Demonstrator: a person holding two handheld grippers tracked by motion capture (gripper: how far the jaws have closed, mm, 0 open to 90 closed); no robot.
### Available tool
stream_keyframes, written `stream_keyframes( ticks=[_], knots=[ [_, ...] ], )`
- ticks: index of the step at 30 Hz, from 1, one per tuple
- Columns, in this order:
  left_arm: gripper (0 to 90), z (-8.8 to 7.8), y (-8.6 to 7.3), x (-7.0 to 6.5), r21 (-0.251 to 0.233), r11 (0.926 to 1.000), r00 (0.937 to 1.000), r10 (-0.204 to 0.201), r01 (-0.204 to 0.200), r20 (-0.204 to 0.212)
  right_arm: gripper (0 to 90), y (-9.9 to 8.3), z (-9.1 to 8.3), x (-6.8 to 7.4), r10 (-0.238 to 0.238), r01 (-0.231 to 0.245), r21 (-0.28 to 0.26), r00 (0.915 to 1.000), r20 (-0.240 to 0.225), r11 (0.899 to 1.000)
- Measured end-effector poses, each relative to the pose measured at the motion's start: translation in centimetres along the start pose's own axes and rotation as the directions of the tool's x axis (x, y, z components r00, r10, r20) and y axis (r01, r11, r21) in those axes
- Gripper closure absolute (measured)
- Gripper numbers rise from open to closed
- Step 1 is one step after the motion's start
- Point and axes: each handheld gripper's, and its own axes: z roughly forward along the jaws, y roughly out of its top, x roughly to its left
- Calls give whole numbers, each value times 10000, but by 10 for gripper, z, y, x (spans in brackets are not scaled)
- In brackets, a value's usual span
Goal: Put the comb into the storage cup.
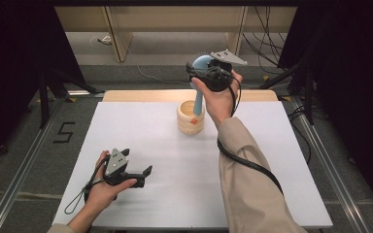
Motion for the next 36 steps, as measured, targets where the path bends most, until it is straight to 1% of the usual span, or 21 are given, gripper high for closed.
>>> stream_keyframes(
  ticks=[11,23,31,36],
  knots=[
    [0,0,0,0,-31,10000,10000,-14,14,-14,208,-4,5,-1,-109,110,-81,9998,136,9999],
    [0,0,0,0,-40,10000,10000,-19,19,-14,208,-4,7,-1,-18,22,-262,9999,135,9997],
    [0,-1,1,1,-33,10000,10000,-27,27,-7,208,-5,10,0,108,-104,-317,9999,124,9994],
    [0,-1,1,1,-37,10000,10000,-17,17,-1,208,-6,12,0,106,-102,-325,9999,134,9994]
  ],
)
